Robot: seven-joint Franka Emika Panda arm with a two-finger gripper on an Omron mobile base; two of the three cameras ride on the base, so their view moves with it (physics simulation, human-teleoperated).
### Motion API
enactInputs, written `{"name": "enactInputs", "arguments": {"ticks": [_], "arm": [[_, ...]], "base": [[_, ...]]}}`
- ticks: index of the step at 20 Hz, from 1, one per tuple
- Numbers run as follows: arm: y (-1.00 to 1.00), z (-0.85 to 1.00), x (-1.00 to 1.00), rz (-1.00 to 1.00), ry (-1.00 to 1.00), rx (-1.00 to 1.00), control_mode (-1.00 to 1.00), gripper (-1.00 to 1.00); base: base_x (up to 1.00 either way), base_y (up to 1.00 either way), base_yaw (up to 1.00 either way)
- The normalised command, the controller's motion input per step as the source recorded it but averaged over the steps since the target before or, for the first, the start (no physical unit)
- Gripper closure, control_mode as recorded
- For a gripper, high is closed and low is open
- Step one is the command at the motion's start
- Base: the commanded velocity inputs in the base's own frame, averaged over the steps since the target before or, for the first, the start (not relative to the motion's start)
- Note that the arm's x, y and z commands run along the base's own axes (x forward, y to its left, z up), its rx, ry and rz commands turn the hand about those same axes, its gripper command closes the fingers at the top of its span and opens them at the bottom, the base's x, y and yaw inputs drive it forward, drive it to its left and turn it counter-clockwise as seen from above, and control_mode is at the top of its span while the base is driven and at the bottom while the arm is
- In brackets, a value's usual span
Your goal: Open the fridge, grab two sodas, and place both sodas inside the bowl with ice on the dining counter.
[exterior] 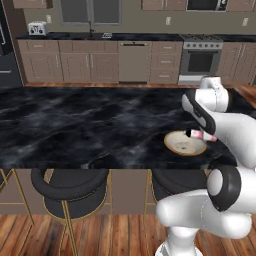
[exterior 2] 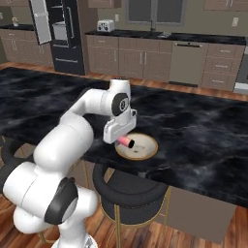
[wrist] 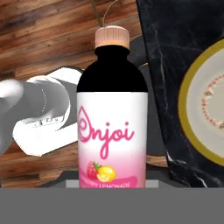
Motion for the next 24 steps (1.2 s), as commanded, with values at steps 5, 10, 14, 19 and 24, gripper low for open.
{"name": "enactInputs", "arguments": {"ticks": [5, 10, 14, 19, 24], "arm": [[0.0, -0.36, 0.3, 0.11, 0.0, -0.02, -1.0, 1.0], [-0.13, -0.33, 0.17, 0.08, 0.0, 0.0, -1.0, 1.0], [-0.23, -0.29, 0.27, 0.06, 0.0, 0.0, -1.0, 1.0], [-0.2, -0.22, 0.34, 0.03, 0.0, 0.0, -1.0, 1.0], [-0.1, -0.16, 0.34, 0.02, 0.0, 0.0, -1.0, 1.0]], "base": [[0.0, 0.0, 0.0], [0.0, 0.0, 0.0], [0.0, 0.0, 0.0], [0.0, 0.0, 0.0], [0.0, 0.0, 0.0]]}}
